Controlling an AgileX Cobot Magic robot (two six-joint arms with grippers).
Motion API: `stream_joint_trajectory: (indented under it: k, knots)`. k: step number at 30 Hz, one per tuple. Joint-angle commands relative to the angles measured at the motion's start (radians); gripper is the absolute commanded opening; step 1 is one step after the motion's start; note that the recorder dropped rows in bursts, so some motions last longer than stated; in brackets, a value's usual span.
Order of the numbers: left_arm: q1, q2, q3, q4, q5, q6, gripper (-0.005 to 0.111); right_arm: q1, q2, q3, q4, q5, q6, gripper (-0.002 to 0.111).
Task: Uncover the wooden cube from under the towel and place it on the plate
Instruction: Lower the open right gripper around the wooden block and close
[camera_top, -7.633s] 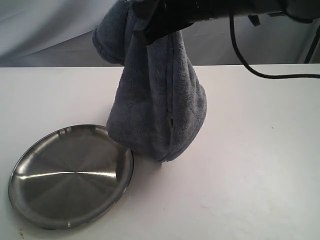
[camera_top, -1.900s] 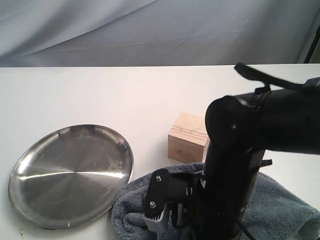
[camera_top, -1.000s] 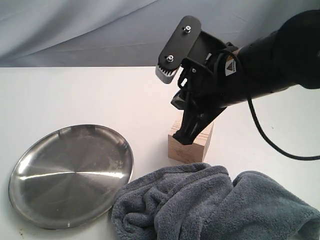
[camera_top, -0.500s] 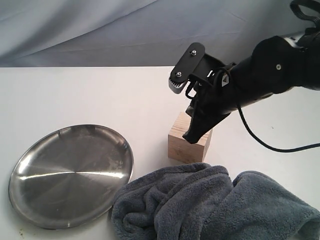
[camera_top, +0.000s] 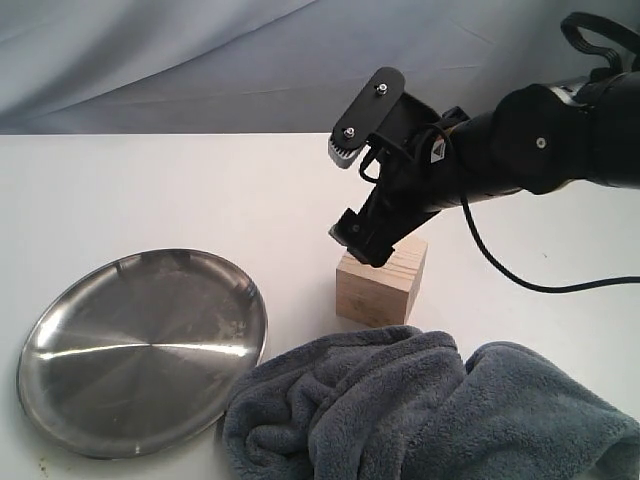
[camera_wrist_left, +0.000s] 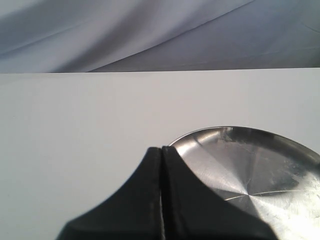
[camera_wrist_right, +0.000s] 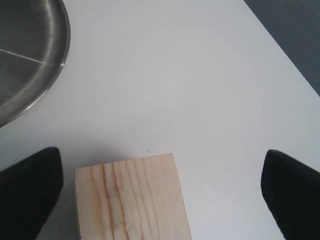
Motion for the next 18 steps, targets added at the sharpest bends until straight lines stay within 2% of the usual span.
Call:
stream_joint_trajectory:
  k: [1, 12, 18]
  knots:
    - [-0.003, -0.003, 0.004, 0.0, -0.01, -0.002, 0.0, -0.005, 0.015, -0.006, -0.011, 0.009, -0.009, 0.104]
    - [-0.003, -0.003, 0.004, 0.0, -0.01, -0.004, 0.0, -0.005, 0.143, -0.006, -0.137, 0.041, -0.011, 0.104]
    - [-0.003, -0.003, 0.004, 0.0, -0.01, -0.004, 0.0, -0.015, 0.173, -0.006, -0.145, -0.011, -0.011, 0.104]
